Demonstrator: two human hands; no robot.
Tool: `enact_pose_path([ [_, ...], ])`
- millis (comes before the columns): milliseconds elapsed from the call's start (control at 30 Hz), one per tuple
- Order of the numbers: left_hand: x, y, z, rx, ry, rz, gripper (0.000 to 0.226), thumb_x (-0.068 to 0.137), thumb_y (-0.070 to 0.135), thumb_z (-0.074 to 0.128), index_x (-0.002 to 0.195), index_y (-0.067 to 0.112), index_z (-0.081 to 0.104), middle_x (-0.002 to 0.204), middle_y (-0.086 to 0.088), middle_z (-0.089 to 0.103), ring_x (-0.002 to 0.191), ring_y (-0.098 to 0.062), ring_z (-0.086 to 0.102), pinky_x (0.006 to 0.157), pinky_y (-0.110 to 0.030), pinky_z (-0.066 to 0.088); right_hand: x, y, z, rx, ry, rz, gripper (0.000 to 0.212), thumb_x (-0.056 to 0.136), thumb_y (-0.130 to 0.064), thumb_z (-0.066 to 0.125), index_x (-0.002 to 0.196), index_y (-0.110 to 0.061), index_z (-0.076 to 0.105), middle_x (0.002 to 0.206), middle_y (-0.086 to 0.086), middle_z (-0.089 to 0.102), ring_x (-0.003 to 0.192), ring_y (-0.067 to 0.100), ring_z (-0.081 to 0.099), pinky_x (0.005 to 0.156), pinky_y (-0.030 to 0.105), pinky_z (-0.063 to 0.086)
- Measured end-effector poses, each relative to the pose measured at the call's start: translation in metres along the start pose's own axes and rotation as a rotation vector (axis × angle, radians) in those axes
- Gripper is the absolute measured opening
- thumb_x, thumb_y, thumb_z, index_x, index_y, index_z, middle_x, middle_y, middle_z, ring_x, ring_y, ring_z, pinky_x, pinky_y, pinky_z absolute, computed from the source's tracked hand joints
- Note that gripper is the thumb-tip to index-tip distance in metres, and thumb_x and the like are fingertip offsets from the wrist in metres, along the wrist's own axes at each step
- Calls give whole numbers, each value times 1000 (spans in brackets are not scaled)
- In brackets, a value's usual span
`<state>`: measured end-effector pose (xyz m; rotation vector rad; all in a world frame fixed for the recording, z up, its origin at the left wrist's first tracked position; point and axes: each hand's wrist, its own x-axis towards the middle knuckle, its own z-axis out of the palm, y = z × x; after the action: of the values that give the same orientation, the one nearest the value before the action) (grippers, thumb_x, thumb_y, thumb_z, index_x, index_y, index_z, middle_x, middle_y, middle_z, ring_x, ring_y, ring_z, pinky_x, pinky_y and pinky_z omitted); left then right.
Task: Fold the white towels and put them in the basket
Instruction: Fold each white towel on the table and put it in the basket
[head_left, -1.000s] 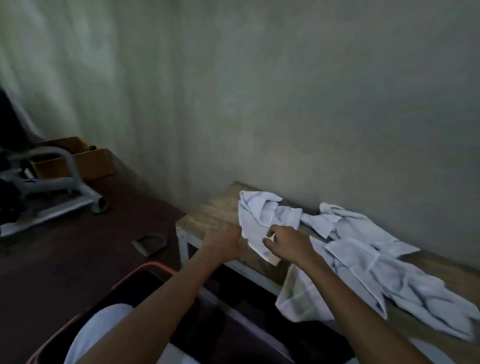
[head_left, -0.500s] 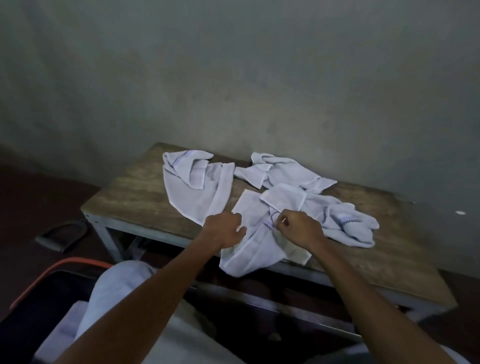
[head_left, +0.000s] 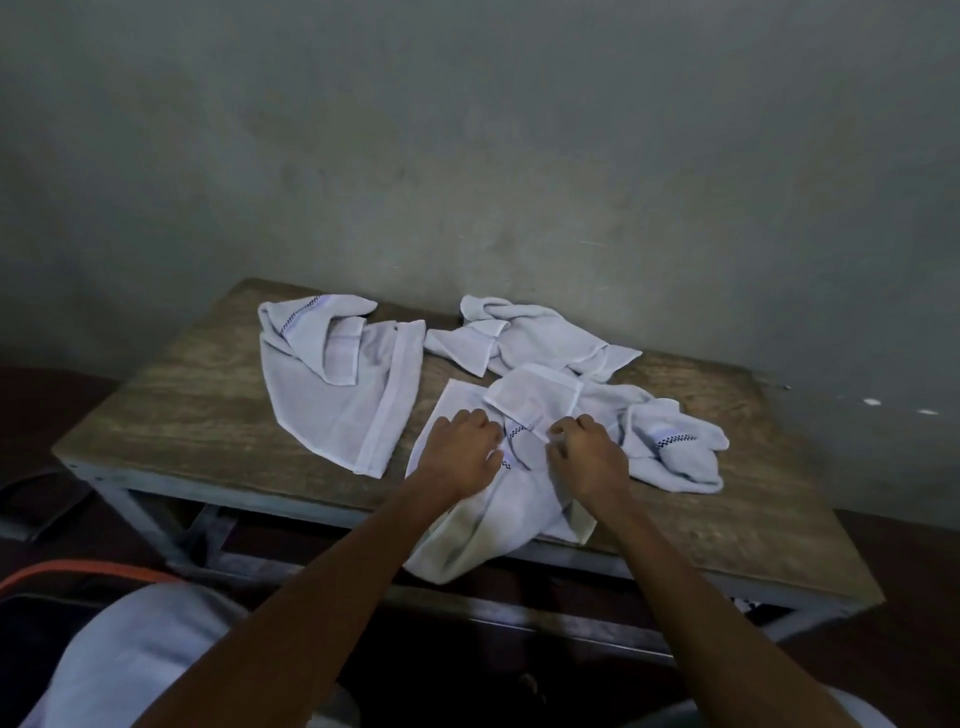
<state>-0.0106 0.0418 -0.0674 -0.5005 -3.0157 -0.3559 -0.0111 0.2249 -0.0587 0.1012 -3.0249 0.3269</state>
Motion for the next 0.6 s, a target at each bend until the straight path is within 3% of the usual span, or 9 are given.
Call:
enact_pose_path([
  [200,33,-1,9,73,50,12,48,91,24,48,138,25,39,147,1,37,131,-24,35,100,-40,29,14,14,5,-101,-91,5,25,91,-29,46,104,-12,59,109,9,59,104,29,58,79,37,48],
  [333,53,-5,8,74,130,38,28,88,19,48,110,26,62,120,2,59,118,-23,47,94,-35,30,25,20,-10,64,39,-42,21,90,-26,43,96,-14,59,92,9,67,88,30,63,72,37,50],
  [400,60,-5,3,59,188,78,26,86,23,41,99,21,64,106,-1,64,107,-25,53,88,-35,34,34,25,-24,180,96,-81,20,90,-23,44,98,-12,58,85,12,68,82,32,63,70,40,49],
  [467,66,-1,-6,-63,237,128,38,81,35,34,101,17,62,106,-3,64,105,-26,54,86,-37,35,44,27,-43,267,99,-122,11,91,-19,48,96,-13,56,69,3,63,72,28,58,67,36,45],
  [533,70,7,-21,-225,280,136,43,78,44,44,112,23,60,115,4,64,109,-19,53,87,-35,35,53,23,-64,343,77,-173,6,92,-16,51,94,-14,57,56,-9,49,62,17,48,62,30,37],
  [600,74,18,-41,-308,352,192,29,80,38,53,100,23,68,101,4,70,96,-20,61,81,-35,41,59,17,-86,415,61,-210,5,92,-16,54,93,-13,58,54,-9,44,54,6,43,58,25,35],
])
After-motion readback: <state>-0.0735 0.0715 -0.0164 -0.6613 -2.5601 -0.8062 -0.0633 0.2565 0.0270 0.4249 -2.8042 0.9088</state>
